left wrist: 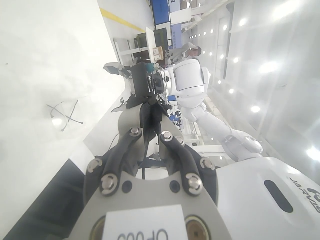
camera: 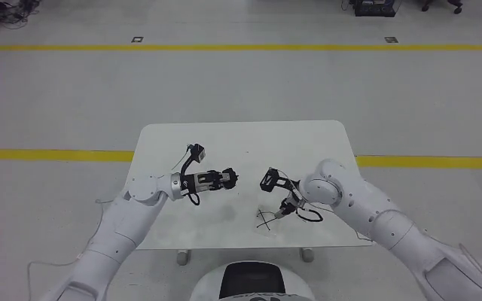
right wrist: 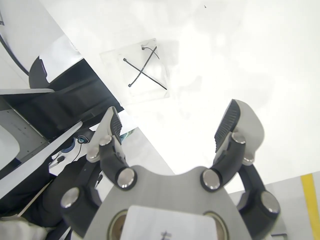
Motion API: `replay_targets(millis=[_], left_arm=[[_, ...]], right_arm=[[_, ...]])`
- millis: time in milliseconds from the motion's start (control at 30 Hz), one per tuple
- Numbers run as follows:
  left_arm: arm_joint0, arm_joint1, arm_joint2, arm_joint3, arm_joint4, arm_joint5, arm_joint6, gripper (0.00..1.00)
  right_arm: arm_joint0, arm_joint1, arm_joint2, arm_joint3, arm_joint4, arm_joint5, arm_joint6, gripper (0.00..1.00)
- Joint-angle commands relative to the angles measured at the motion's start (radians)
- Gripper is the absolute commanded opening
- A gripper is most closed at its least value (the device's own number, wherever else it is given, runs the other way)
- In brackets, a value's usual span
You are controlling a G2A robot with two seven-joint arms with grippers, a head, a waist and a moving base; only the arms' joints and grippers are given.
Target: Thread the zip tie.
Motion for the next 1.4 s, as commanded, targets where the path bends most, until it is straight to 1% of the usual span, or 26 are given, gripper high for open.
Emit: replay_targets(millis=[0, 33, 100, 233, 367, 400, 467, 533, 567, 833, 900, 933, 1100, 1267, 1367], left_arm=[[0.000, 0.000, 0.000, 0.000, 0.000, 0.000, 0.000, 0.00], [0.000, 0.000, 0.000, 0.000, 0.000, 0.000, 0.000, 0.00], [0.000, 0.000, 0.000, 0.000, 0.000, 0.000, 0.000, 0.00], [0.000, 0.000, 0.000, 0.000, 0.000, 0.000, 0.000, 0.00], [0.000, 0.000, 0.000, 0.000, 0.000, 0.000, 0.000, 0.00], [0.000, 0.000, 0.000, 0.000, 0.000, 0.000, 0.000, 0.00], [0.000, 0.000, 0.000, 0.000, 0.000, 0.000, 0.000, 0.00], [0.000, 0.000, 0.000, 0.000, 0.000, 0.000, 0.000, 0.00], [0.000, 0.000, 0.000, 0.000, 0.000, 0.000, 0.000, 0.00], [0.000, 0.000, 0.000, 0.000, 0.000, 0.000, 0.000, 0.00], [0.000, 0.000, 0.000, 0.000, 0.000, 0.000, 0.000, 0.00], [0.000, 0.000, 0.000, 0.000, 0.000, 0.000, 0.000, 0.00], [0.000, 0.000, 0.000, 0.000, 0.000, 0.000, 0.000, 0.00], [0.000, 0.000, 0.000, 0.000, 0.000, 0.000, 0.000, 0.00], [0.000, 0.000, 0.000, 0.000, 0.000, 0.000, 0.000, 0.00]], right_arm=[[-0.008, 0.001, -0.013, -0.018, -0.002, 0.000, -0.038, 1.00], [-0.001, 0.005, -0.032, -0.027, -0.028, 0.000, -0.040, 1.00], [0.011, 0.012, -0.062, -0.037, -0.044, 0.000, -0.057, 1.00], [0.061, 0.032, -0.150, -0.036, -0.028, 0.000, -0.089, 1.00], [0.131, 0.052, -0.260, -0.034, 0.000, 0.000, -0.117, 1.00], [0.154, 0.057, -0.297, -0.035, 0.010, 0.000, -0.129, 1.00], [0.190, 0.065, -0.346, -0.029, 0.031, 0.000, -0.152, 1.00], [0.231, 0.072, -0.411, -0.034, 0.040, 0.000, -0.183, 1.00], [0.238, 0.073, -0.418, -0.040, 0.041, 0.000, -0.196, 1.00], [0.238, 0.075, -0.418, -0.035, 0.032, 0.000, -0.186, 1.00], [0.221, 0.074, -0.418, -0.052, 0.006, 0.000, -0.221, 1.00], [0.218, 0.073, -0.418, -0.053, -0.020, 0.000, -0.213, 1.00], [0.206, 0.062, -0.418, -0.059, -0.076, 0.000, -0.236, 1.00], [0.189, 0.044, -0.418, -0.071, -0.120, 0.000, -0.195, 1.00], [0.189, 0.044, -0.418, -0.071, -0.120, 0.000, -0.195, 1.00]])
